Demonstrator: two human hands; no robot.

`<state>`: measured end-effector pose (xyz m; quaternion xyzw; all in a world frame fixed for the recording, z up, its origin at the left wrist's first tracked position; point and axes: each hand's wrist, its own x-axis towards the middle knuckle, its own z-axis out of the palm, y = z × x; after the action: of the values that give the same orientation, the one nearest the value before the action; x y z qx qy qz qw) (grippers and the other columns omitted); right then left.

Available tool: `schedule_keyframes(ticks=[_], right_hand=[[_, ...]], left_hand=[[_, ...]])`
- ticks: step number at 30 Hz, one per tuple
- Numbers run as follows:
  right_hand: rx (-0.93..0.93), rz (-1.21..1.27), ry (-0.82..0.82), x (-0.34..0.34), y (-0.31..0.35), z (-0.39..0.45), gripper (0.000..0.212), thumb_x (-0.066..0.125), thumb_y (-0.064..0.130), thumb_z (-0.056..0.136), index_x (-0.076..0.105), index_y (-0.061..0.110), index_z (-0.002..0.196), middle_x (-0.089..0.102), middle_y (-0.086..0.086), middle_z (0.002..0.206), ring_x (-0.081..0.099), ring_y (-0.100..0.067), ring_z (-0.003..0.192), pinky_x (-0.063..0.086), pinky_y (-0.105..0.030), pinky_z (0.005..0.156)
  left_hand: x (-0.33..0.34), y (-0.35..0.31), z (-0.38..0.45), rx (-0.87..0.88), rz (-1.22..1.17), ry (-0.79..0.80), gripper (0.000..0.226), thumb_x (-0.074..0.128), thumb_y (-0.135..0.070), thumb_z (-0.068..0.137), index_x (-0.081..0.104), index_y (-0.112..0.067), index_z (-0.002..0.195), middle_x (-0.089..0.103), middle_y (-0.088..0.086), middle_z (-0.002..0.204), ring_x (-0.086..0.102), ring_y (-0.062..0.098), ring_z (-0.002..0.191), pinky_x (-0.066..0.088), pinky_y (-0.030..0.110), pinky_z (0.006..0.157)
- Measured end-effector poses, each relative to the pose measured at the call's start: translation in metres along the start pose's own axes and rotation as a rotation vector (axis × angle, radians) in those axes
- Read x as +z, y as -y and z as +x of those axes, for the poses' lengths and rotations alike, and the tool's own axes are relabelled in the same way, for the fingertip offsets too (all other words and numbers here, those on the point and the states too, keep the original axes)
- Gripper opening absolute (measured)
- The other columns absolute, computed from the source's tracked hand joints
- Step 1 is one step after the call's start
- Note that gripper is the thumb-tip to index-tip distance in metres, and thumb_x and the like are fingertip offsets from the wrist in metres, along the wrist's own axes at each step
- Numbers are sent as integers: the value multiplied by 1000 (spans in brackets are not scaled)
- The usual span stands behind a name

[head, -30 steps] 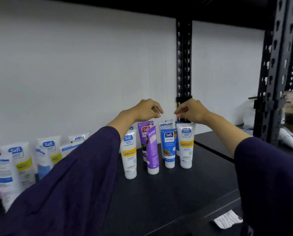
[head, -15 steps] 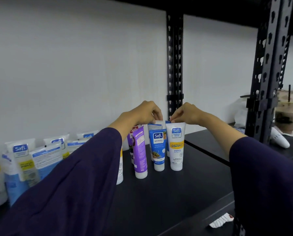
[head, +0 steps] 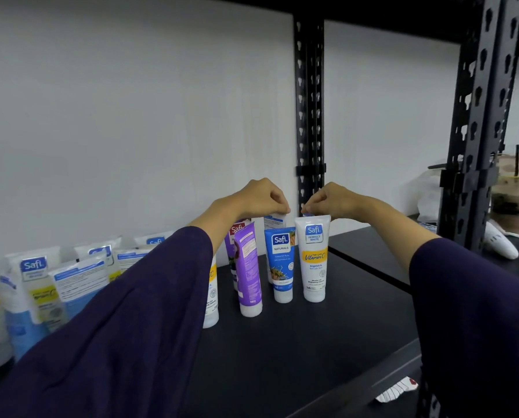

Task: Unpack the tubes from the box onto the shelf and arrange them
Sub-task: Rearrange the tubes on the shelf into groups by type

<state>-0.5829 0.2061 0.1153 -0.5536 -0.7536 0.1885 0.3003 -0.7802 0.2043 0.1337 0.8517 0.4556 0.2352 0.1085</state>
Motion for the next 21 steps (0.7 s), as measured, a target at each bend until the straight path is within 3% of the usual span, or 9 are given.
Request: schedule_keyframes(ticks=[3, 5, 9, 11, 15, 18, 21], right_hand=[[-25, -36, 34, -2, -2, -1, 24, 53, 3, 90, 69, 3, 107, 63, -4, 97, 59, -16, 87, 47, -21, 68], [-52, -74, 68, -2, -3, -1, 24, 61, 3, 87, 68, 6, 109, 61, -2, 86, 56, -14, 81, 47, -23, 71], [-107, -127, 28, 0, -8, 3, 18, 70, 9, 82, 73, 13, 100, 63, 2, 92, 53, -12, 90, 45, -31, 84], [-133, -124, -16, 3, -10, 3, 13, 72, 14, 81, 73, 14, 94, 67, -1, 98, 54, -14, 93, 44, -28, 83], [-137, -26, -88, 11, -12, 0, 15, 74, 12, 79, 71, 8, 93, 67, -7, 96, 57, -11, 83, 46, -21, 75], [-110, 38, -101, 19, -22, -3, 41, 74, 6, 78, 61, 7, 117, 65, -5, 90, 59, -18, 91, 47, -31, 84], [-78, 154, -113, 27, -31, -10, 58, 70, -1, 80, 47, 9, 133, 62, -2, 91, 60, -12, 85, 51, -20, 75]], left_hand=[[0, -2, 2, 14, -3, 26, 24, 58, -7, 88, 68, -15, 108, 65, 4, 117, 59, 16, 105, 50, 22, 79], [-1, -1, 3, 26, 26, 57, 34, 56, 1, 85, 67, -17, 111, 61, 5, 125, 56, 18, 115, 49, 27, 88], [-2, 5, 3, 9, 3, 66, 44, 58, 7, 84, 62, -28, 110, 45, 2, 144, 51, 23, 125, 51, 32, 88], [-3, 6, 2, 0, -15, 54, 43, 62, 5, 85, 59, -29, 112, 40, 0, 147, 51, 23, 125, 53, 32, 84], [-2, 10, 2, 28, -30, 11, 39, 64, 2, 85, 60, -18, 118, 51, 4, 138, 58, 20, 115, 46, 20, 75], [-2, 12, 1, 31, 67, -10, 38, 68, -6, 85, 60, -11, 121, 62, 7, 125, 60, 15, 103, 42, 17, 75], [-2, 12, 0, 19, 131, -2, 40, 70, -15, 84, 60, -7, 122, 64, 9, 120, 61, 18, 106, 41, 21, 80]])
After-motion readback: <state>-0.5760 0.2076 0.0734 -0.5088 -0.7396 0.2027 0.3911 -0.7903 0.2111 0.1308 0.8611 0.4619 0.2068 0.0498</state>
